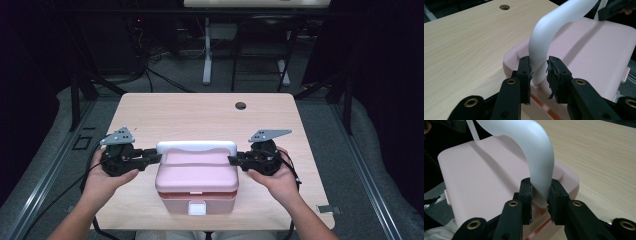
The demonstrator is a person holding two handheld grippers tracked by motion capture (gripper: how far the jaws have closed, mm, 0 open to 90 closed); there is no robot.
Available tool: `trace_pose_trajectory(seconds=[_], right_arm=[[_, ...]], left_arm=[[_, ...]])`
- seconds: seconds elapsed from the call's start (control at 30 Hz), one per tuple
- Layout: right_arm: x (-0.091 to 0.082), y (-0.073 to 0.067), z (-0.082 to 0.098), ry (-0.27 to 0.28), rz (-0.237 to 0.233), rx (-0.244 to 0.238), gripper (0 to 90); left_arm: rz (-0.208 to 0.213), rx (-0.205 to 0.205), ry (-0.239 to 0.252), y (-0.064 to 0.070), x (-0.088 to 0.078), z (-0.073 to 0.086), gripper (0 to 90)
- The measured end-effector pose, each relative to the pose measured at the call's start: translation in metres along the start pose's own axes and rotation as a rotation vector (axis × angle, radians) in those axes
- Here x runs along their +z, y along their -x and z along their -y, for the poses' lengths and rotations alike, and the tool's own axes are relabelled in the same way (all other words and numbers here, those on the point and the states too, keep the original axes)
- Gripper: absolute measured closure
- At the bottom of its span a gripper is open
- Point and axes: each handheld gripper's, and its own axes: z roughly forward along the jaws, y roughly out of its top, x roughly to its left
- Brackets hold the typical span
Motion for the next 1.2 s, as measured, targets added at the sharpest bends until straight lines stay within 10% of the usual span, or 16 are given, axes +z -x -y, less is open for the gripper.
trace_pose_trajectory(seconds=[0.53,1.2], right_arm=[[-0.003,0.003,-0.008,0.012,-0.005,0.022,74.7],[-0.004,0.005,-0.014,0.013,-0.004,0.032,74.6]], left_arm=[[-0.014,-0.009,0.001,-0.002,-0.017,0.031,89.7],[0.055,0.002,-0.054,0.013,0.008,0.049,90.0]])
